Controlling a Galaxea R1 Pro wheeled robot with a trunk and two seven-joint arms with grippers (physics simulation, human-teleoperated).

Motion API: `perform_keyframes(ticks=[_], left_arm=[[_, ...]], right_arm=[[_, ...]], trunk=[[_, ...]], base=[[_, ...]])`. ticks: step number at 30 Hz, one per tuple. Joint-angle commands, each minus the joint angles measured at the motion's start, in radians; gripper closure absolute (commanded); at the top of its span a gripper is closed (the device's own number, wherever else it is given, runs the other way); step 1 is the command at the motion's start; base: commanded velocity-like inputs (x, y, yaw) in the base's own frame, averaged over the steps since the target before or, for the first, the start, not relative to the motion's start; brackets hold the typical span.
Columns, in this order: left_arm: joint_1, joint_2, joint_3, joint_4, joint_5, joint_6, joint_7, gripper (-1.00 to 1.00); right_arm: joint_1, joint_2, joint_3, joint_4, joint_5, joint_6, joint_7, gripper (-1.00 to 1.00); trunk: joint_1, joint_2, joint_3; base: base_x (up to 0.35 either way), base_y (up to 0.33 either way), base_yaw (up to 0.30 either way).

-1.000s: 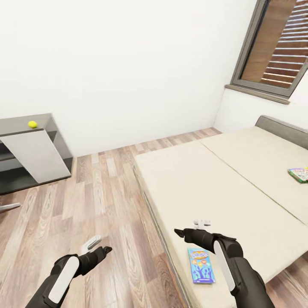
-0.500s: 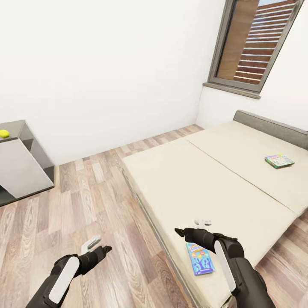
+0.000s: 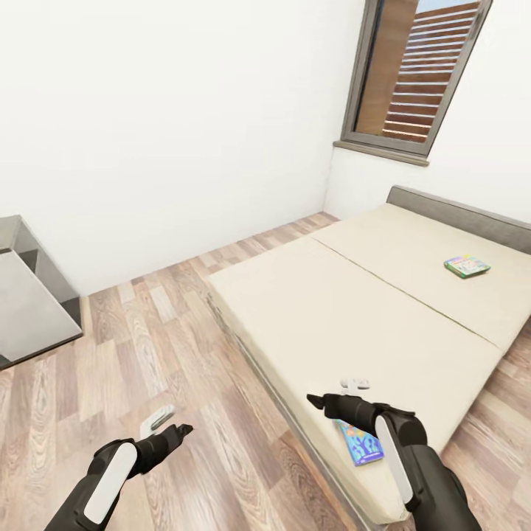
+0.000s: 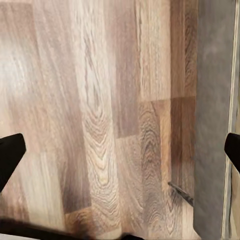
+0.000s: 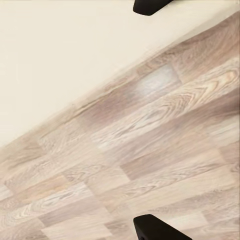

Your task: Put all the toys in the child's room - the three board games (two on the bed and one on the table), the two jigsaw puzzles on the table, and the tennis ball on the table - inside the toy box on the table in the child's room.

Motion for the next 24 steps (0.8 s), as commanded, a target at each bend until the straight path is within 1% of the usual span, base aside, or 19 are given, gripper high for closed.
perform_keyframes(ticks=[1,6,15,19,24], left_arm=[[0.0,0.0,0.0,-0.001,0.011,0.003,0.008,-1.0],[0.001,0.0,0.0,-0.001,0.012,0.003,0.008,-1.0],[0.001,0.0,-0.001,-0.002,0.011,0.003,0.007,-1.0],[0.002,-0.001,-0.001,-0.002,0.01,0.003,0.007,-1.0],[0.002,-0.002,-0.002,-0.002,0.008,-0.003,0.006,-1.0]], right_arm=[[-0.001,0.001,-0.003,-0.001,-0.006,0.007,0.001,-1.0],[-0.001,-0.01,-0.003,0.001,-0.007,0.007,0.003,-1.0],[-0.001,-0.01,0.0,-0.006,-0.009,0.015,0.001,-1.0],[-0.001,-0.01,0.002,-0.007,-0.011,0.019,0.0,-1.0],[-0.002,-0.009,-0.001,-0.007,-0.013,0.021,0.0,-1.0]], trunk=[[0.0,0.0,-0.001],[0.0,0.0,-0.001],[0.0,0.0,0.0],[0.0,0.0,0.001],[0.0,0.0,0.003]], base=[[0.0,0.289,-0.037],[0.0,0.289,-0.022],[0.005,0.29,-0.019],[0.076,0.278,-0.122],[0.167,0.243,-0.204]])
